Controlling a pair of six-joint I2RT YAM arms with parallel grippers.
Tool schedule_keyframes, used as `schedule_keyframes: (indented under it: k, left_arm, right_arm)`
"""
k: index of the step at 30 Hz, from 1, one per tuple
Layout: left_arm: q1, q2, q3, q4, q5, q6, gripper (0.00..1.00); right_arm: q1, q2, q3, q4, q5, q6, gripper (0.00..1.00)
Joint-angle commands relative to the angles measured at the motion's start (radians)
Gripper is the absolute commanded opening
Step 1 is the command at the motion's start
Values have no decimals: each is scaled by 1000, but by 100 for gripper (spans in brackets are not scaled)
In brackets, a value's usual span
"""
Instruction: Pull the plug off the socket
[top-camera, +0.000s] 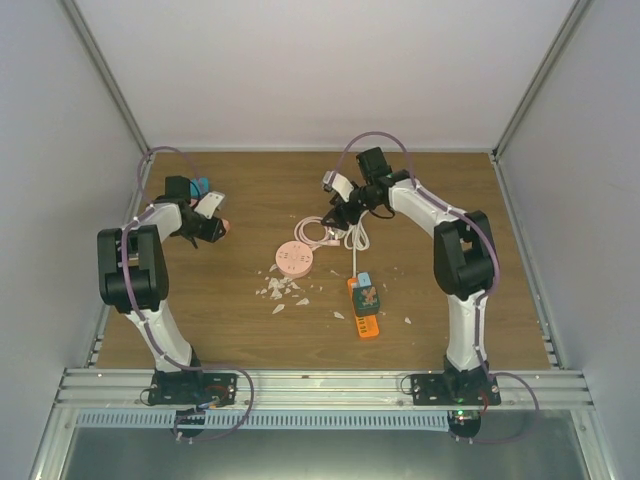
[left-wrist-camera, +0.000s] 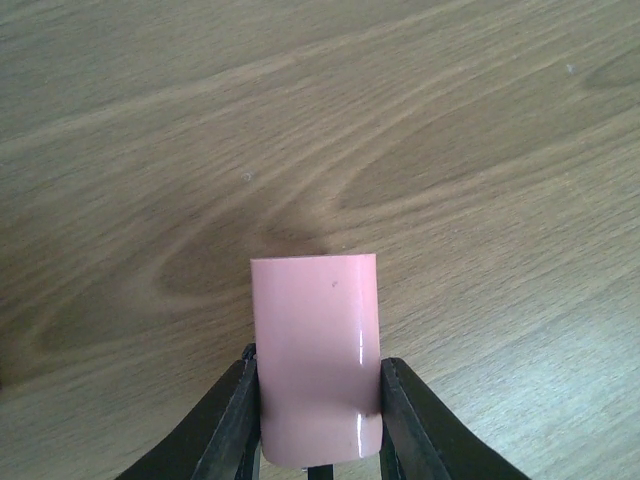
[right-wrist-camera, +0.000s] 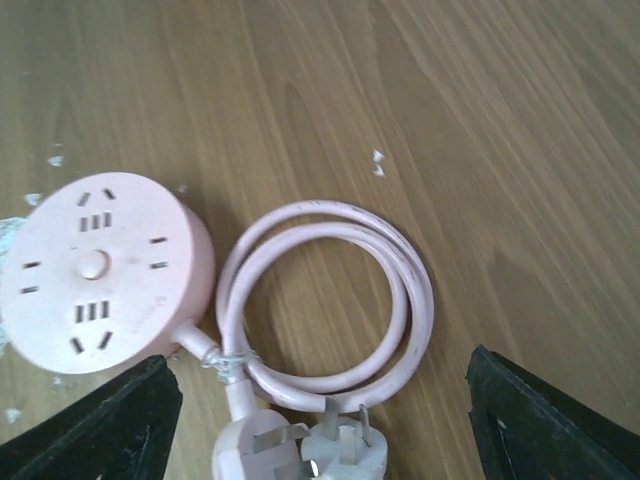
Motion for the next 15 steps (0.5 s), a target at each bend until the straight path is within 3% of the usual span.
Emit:
schedule_keyframes:
  k: [1,8,15]
  left_arm:
    - [8,13,14,13,-16,18,6]
    - [14,21,21,2,-33,16,21]
    - [16,-2,40,-9,-15,9,55]
  right_arm:
    - [5,54,42,-20,95,-6,77]
    - [23,103,61,23,180,10,70]
    - [46,176,113,48,241,16,65]
